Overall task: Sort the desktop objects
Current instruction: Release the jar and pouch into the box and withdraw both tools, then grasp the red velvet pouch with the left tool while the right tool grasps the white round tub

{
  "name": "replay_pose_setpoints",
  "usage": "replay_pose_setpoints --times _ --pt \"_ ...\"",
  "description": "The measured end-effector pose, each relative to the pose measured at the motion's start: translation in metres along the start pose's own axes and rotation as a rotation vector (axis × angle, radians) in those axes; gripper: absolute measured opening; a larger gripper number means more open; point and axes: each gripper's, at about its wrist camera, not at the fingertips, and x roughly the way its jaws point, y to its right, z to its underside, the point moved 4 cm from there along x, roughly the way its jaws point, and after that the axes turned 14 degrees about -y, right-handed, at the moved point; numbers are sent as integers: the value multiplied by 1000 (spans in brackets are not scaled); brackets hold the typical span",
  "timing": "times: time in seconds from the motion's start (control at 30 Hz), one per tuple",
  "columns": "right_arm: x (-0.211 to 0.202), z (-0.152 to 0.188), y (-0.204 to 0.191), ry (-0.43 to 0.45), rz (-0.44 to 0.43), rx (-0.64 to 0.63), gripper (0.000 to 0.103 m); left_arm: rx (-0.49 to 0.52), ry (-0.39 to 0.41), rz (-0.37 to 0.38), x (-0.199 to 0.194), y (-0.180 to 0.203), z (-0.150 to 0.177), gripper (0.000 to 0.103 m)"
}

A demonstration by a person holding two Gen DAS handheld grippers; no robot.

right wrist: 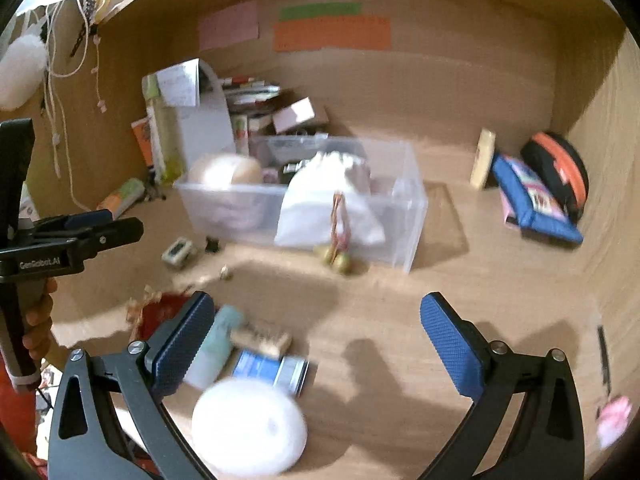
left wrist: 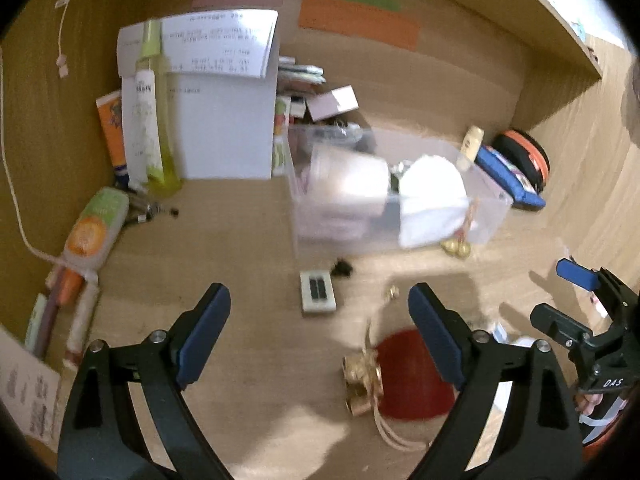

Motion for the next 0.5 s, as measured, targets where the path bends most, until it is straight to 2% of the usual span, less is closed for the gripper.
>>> replay_pose_setpoints --times 0.27,0.5 --pt "2 36 -12 -41 -67 -8 103 24 -63 10 12 20 30 91" --pt "8 55 -21 -66 -63 -37 103 74 -113 -11 28 39 46 91"
